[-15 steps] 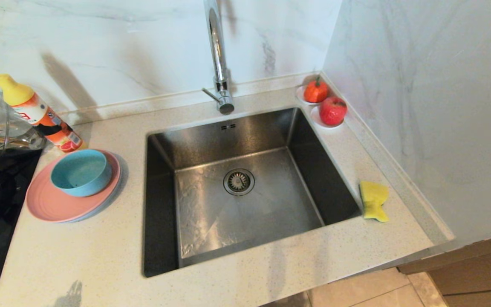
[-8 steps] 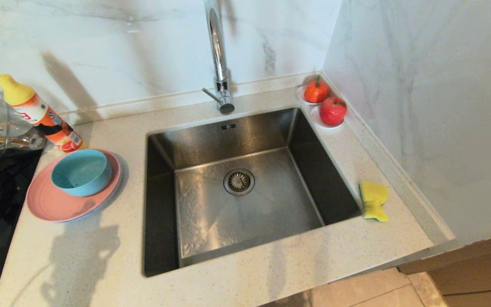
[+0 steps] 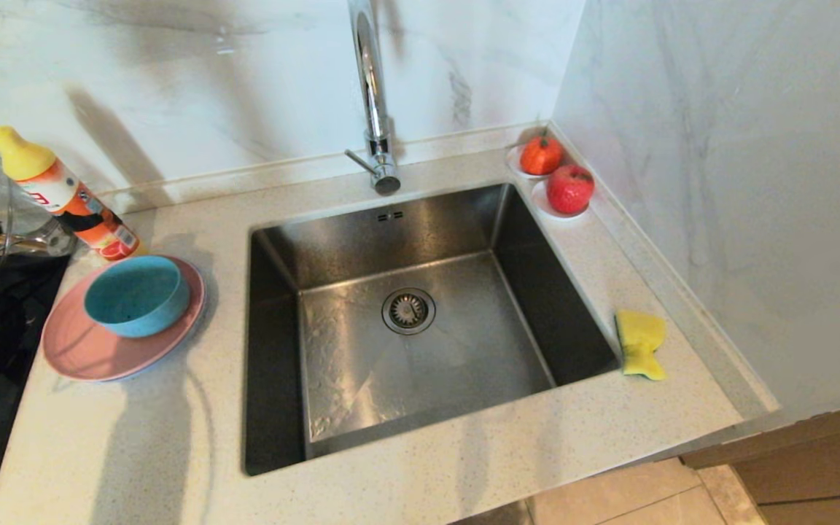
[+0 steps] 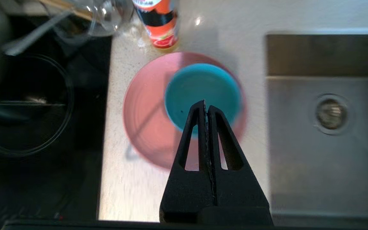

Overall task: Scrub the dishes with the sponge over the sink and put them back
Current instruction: Grab the dish soap

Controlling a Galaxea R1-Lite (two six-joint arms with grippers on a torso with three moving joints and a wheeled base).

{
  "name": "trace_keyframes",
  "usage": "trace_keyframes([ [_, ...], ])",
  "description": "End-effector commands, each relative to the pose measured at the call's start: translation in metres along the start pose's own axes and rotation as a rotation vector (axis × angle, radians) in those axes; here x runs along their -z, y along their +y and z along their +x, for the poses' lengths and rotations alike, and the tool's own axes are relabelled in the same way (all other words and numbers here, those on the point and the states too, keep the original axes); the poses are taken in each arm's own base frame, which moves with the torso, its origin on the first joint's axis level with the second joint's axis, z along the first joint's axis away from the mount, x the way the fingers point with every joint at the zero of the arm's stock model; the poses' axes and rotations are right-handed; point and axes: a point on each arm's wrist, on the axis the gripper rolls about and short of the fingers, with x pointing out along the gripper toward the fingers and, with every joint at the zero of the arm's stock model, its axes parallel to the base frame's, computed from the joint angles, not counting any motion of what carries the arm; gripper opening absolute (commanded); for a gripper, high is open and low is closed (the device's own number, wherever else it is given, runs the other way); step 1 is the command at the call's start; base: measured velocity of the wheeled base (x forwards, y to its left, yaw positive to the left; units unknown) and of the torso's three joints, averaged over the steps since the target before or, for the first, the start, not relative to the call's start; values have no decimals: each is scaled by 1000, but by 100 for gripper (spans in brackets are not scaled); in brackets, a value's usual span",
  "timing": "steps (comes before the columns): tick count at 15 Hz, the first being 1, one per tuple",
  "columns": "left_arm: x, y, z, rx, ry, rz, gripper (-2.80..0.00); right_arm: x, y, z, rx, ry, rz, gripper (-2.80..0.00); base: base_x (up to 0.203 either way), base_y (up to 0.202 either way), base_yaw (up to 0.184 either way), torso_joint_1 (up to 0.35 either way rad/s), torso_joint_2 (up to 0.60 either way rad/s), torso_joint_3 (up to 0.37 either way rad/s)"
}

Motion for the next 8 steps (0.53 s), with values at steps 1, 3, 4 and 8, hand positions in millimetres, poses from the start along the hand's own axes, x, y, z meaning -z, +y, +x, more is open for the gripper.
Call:
trace_keyframes([
  [1,4,11,66,-39,83,-9,-280,0,0,0,0,-1,0,-280,0,0,0,0,0,0],
  [3,-3,17,79,-102,55,-3,-280,0,0,0,0,-1,0,-280,0,0,0,0,0,0],
  [4,-3,18,85,-147,50,-3,-280,0,0,0,0,-1,0,-280,0,0,0,0,0,0],
  [8,7,22,112,-124,-34,-23,-280,0,0,0,0,-1,0,-280,0,0,0,0,0,0],
])
